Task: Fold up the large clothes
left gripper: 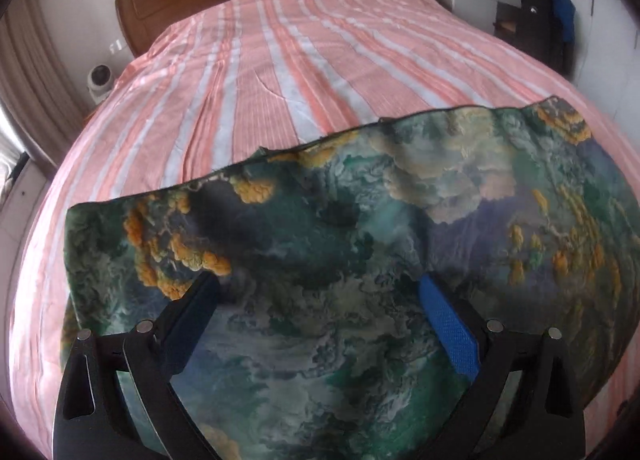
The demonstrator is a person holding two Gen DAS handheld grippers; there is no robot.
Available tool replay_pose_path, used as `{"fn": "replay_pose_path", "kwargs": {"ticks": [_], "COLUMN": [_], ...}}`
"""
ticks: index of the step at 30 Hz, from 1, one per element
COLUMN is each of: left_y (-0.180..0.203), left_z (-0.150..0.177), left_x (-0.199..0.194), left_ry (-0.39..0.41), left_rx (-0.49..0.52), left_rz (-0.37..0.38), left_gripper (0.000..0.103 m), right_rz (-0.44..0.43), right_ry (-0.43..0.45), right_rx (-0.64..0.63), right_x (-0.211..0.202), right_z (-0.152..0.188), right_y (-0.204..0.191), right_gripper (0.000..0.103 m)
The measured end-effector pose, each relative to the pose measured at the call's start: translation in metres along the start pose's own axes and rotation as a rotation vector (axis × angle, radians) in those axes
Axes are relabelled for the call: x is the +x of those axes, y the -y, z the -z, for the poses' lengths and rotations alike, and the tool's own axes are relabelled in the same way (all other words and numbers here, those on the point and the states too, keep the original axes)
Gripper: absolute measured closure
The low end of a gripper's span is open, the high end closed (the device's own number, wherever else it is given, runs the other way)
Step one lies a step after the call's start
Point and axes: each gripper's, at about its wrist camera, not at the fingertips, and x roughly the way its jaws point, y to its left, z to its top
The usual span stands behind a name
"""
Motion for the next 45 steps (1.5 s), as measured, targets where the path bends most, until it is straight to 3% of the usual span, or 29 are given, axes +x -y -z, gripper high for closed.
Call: {"fn": "replay_pose_path", "kwargs": {"ticks": [3, 9, 15, 18, 22, 25, 29, 32, 34, 38, 45], "left_y": [0.009, 0.004, 0.009, 0.016, 0.035, 0.036, 0.015, 0.003, -0.006, -0.023, -0.015], "left_z": [0.014, 0.047, 0.079, 0.092, 0.102, 0.088, 0.039, -0.005, -0.023, -0.026, -0.011], "left_x": [-0.011, -0.044, -0.068, -0.074, -0.084, -0.087, -0.076, -0.041, -0.010, 0.031, 0.005], "left_ry": [0.025, 0.040, 0.025, -0.010, -0.013, 0.009, 0.054, 0.040, -0.010, -0.090, -0.029], "left_rx": [0.038, 0.016, 0.067, 0.121, 0.269, 0.295, 0.172, 0.107, 0.053, -0.083, -0.014], "left_rz": [-0.004, 0.056, 0.085, 0.109, 0.072, 0.063, 0.078, 0.041, -0.001, 0.006, -0.055], "left_gripper": [0.003, 0.003, 0.003, 0.003, 0.003, 0.003, 0.003, 0.002, 0.002, 0.001, 0.002], "right_rz": [-0.018, -0.035, -0.032, -0.035, -0.042, -0.047, -0.049, -0.044, -0.042, -0.040, -0.022], "right_ry": [-0.002, 0.038, 0.048, 0.048, 0.057, 0.070, 0.087, 0.083, 0.076, 0.073, 0.073], "right_rx": [-0.002, 0.010, 0.013, 0.012, 0.006, 0.017, 0.031, 0.033, 0.041, 0.080, 0.167], "right_x": [0.000, -0.005, -0.007, -0.006, -0.007, -0.010, -0.013, -0.011, -0.009, -0.009, -0.010], "right_z": [0.005, 0.006, 0.010, 0.010, 0.013, 0.014, 0.015, 0.016, 0.017, 0.016, 0.019], "right_y": [0.001, 0.005, 0.007, 0.006, 0.007, 0.009, 0.012, 0.014, 0.015, 0.024, 0.046], "right_gripper": [0.012, 0.012, 0.012, 0.012, 0.012, 0.012, 0.012, 0.012, 0.012, 0.012, 0.012]}}
